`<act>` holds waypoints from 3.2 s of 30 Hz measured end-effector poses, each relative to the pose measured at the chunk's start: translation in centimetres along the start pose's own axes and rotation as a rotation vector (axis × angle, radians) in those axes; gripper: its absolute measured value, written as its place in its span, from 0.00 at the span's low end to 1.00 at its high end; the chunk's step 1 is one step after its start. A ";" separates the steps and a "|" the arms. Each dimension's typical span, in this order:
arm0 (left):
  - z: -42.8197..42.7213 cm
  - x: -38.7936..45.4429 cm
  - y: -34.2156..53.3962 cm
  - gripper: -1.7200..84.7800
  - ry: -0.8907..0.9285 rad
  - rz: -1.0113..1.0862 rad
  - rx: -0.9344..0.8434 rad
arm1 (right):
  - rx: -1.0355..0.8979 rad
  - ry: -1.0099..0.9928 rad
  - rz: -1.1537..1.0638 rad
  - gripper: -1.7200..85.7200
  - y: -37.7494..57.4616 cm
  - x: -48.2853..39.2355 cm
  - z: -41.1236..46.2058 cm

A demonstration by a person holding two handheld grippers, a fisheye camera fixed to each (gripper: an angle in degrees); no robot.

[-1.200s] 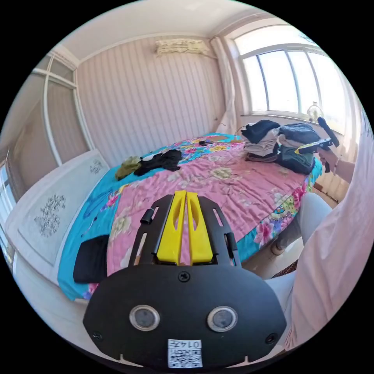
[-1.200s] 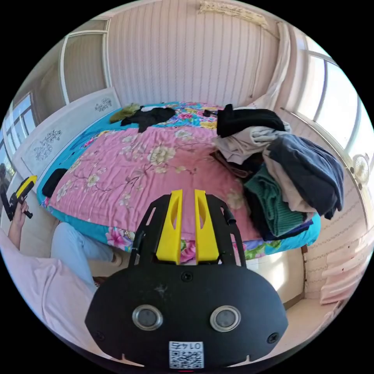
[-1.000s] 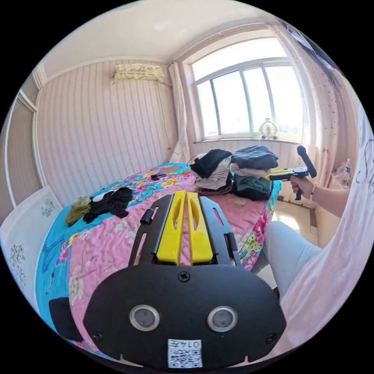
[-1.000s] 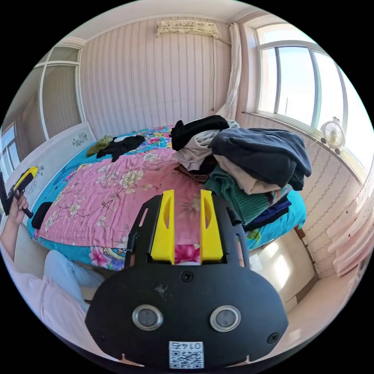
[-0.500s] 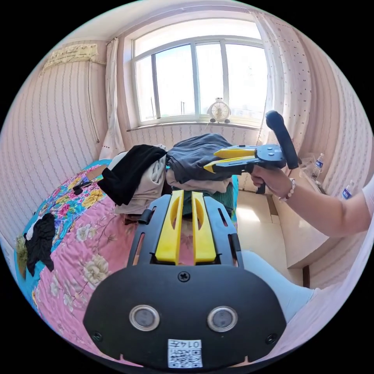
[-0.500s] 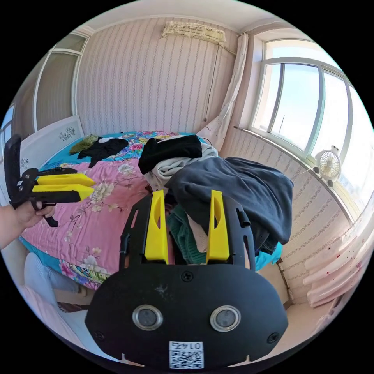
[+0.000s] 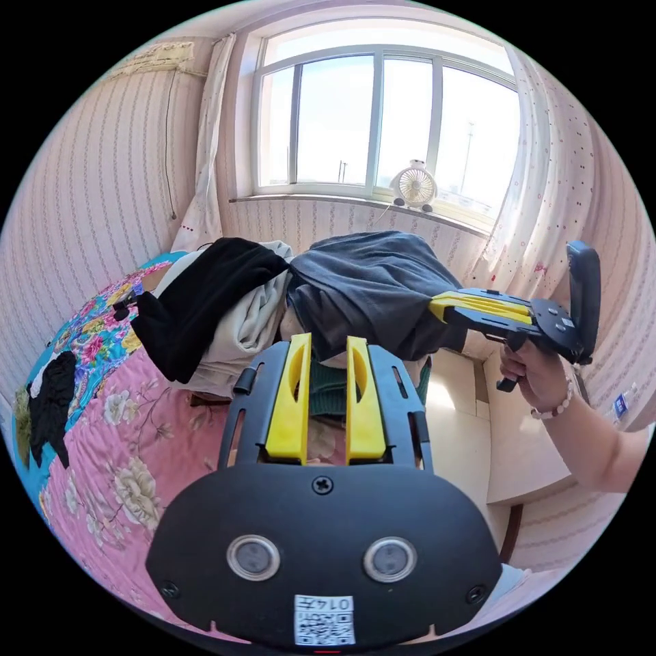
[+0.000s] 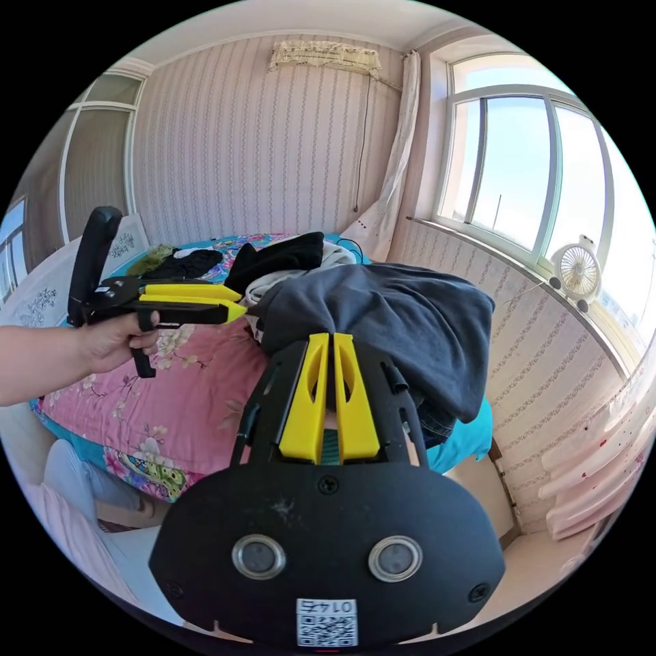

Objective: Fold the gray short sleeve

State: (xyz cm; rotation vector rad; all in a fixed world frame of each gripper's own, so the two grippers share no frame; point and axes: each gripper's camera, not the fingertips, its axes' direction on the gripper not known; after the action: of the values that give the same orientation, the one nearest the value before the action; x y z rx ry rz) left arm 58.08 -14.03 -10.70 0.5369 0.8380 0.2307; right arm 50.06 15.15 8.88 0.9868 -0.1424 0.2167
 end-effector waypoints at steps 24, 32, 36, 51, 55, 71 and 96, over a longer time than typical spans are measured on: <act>-18.6 -7.4 7.3 0.01 0.162 -0.066 0.427 | 0.323 -0.584 -0.085 0.02 -4.3 1.0 -13.5; -34.1 -14.4 21.0 0.01 -0.070 -0.256 0.305 | 0.256 -1.142 -0.015 0.02 -9.6 -12.0 -2.9; -40.3 -13.3 28.2 0.06 -0.354 -0.270 0.274 | 0.215 -1.271 -0.015 0.02 -10.3 -18.4 -0.1; -34.4 -24.6 42.7 0.01 -0.111 -0.690 -0.205 | -0.514 -0.735 0.257 0.02 9.8 -20.5 21.3; -31.4 -26.2 45.4 0.06 -0.028 -0.795 -0.257 | -0.513 -0.690 0.085 0.07 8.3 -23.0 22.2; -36.9 -30.3 44.3 0.01 0.089 -0.809 -0.196 | -0.636 -0.687 -0.053 0.04 1.6 -29.7 32.1; -78.7 -20.9 44.4 0.01 0.165 -0.480 0.627 | -0.248 -1.663 0.117 0.02 1.3 -15.7 13.9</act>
State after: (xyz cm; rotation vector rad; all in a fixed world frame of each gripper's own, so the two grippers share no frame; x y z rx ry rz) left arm -14.57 43.40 -16.42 0.8848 1.1779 -0.4510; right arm 34.25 2.38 14.07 0.6815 -1.6940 -0.5641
